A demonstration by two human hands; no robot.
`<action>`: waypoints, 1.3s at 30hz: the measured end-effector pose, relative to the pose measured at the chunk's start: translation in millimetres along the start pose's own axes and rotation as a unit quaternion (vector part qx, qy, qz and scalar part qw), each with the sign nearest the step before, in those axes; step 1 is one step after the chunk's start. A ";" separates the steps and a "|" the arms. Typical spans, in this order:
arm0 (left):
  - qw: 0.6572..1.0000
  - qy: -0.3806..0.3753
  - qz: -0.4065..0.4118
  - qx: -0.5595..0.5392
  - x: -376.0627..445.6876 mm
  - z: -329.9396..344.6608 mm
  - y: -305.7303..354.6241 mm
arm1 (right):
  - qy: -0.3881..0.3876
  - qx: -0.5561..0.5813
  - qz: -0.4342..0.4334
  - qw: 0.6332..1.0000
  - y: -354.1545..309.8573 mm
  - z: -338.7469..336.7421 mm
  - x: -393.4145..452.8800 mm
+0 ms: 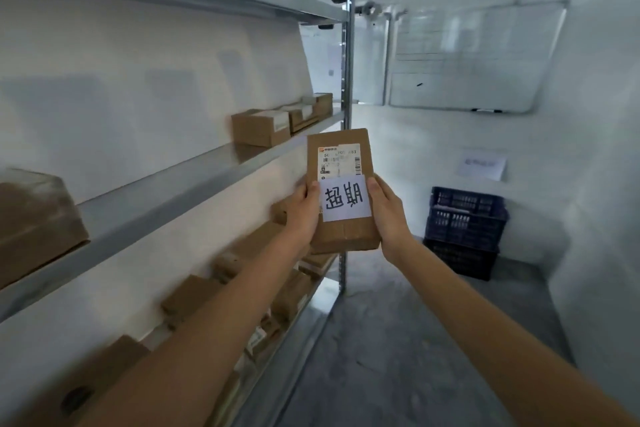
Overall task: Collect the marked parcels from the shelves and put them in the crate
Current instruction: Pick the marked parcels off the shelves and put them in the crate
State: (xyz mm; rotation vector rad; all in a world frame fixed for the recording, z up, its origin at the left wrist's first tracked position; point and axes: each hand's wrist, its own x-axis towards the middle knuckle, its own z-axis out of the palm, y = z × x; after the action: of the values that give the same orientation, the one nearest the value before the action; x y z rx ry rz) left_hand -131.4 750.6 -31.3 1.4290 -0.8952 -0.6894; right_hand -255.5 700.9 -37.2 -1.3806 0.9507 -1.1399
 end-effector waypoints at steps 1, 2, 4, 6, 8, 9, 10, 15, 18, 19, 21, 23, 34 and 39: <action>1.000 -0.009 -0.006 0.008 9.3 17.8 -2.3 | 0.012 0.002 0.006 1.000 2.7 -14.5 9.8; 1.000 -0.018 -0.011 0.004 17.3 35.1 -4.0 | 0.023 0.003 0.012 1.000 5.7 -28.2 19.4; 0.999 -0.043 -0.015 -0.011 29.6 66.5 -5.8 | 0.039 0.001 0.024 0.999 11.6 -52.4 37.9; 0.998 -0.063 -0.015 -0.012 41.0 94.1 -8.2 | 0.056 -0.013 0.028 0.998 17.1 -72.6 54.4; 0.997 -0.080 -0.016 -0.014 55.8 119.7 -15.0 | 0.069 -0.021 0.027 0.997 23.3 -90.6 70.8; 0.996 -0.085 -0.017 -0.015 63.0 131.5 -19.4 | 0.075 -0.022 0.028 0.997 27.8 -98.7 79.1; 0.996 -0.091 -0.021 -0.010 71.4 143.2 -25.3 | 0.083 -0.027 0.029 0.996 32.5 -106.4 86.6; 0.992 -0.118 -0.044 0.006 111.0 188.3 -44.7 | 0.121 -0.043 0.044 0.991 60.1 -135.3 132.2; 0.988 -0.145 -0.043 0.015 142.4 211.7 -53.2 | 0.135 -0.051 0.068 0.987 75.3 -147.4 166.1; 0.988 -0.151 -0.040 0.016 153.5 219.3 -55.7 | 0.140 -0.054 0.071 0.986 80.3 -151.1 178.3; 0.986 -0.162 -0.039 0.017 178.1 234.2 -64.1 | 0.148 -0.060 0.075 0.984 87.3 -157.0 201.6; 0.984 -0.172 -0.044 0.019 202.7 247.2 -72.1 | 0.157 -0.062 0.080 0.982 94.4 -161.0 225.4; 0.970 -0.229 -0.085 0.012 310.7 348.2 -107.0 | 0.218 -0.049 0.120 0.967 133.8 -215.5 338.9; 0.965 -0.234 -0.117 0.015 353.2 423.9 -133.2 | 0.224 -0.045 0.150 0.962 171.0 -272.8 398.3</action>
State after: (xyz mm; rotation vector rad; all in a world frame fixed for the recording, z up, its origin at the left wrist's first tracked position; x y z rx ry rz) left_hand -291.4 220.4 -155.6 1.4357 -1.1107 -1.2313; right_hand -422.6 232.3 -158.7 -1.0151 1.4976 -1.2072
